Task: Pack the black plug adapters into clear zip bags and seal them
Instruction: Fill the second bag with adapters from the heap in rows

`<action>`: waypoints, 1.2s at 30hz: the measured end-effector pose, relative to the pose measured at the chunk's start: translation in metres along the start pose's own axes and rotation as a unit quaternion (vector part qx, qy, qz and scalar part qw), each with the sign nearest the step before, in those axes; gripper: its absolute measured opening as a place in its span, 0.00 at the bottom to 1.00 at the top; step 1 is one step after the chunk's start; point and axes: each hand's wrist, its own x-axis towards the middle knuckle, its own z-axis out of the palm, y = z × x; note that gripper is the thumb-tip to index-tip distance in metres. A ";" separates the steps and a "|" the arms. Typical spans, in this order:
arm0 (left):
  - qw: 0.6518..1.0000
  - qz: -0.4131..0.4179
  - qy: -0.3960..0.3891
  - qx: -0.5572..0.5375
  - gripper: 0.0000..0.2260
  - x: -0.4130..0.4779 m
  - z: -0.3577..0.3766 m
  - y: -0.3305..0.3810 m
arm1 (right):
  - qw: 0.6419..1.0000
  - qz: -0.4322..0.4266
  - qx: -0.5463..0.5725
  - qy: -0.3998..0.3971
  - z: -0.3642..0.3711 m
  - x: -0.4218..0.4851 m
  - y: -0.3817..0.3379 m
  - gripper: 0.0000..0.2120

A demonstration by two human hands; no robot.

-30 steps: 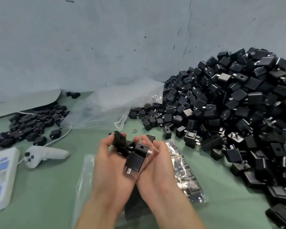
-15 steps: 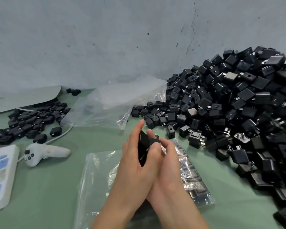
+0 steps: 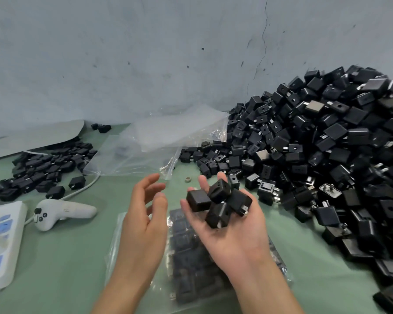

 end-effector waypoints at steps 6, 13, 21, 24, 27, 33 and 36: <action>0.967 -0.034 -0.139 0.209 0.12 0.062 0.042 -0.001 | 0.993 -0.041 0.114 0.008 -0.008 0.001 -0.045 0.17; 0.818 -0.060 -0.366 0.440 0.24 0.105 0.110 -0.011 | 0.989 -0.061 0.129 0.045 -0.011 -0.001 -0.059 0.14; 0.972 -0.094 -0.056 0.209 0.10 0.085 0.008 -0.004 | 0.990 -0.040 0.131 0.031 -0.014 0.004 -0.046 0.15; 0.975 -0.177 0.068 0.117 0.04 0.039 -0.057 -0.015 | 0.992 -0.027 0.124 0.025 -0.009 0.001 -0.030 0.14; 0.962 -0.238 0.132 0.035 0.07 -0.002 -0.089 -0.032 | 0.992 -0.014 0.126 0.022 -0.007 -0.002 -0.013 0.16; 0.968 -0.216 0.091 0.092 0.06 -0.022 -0.103 -0.050 | 0.995 -0.022 0.092 0.024 -0.009 -0.005 -0.005 0.17; 0.958 -0.192 0.000 0.213 0.12 -0.020 -0.104 -0.054 | 0.996 -0.027 0.079 0.032 -0.011 -0.003 -0.007 0.17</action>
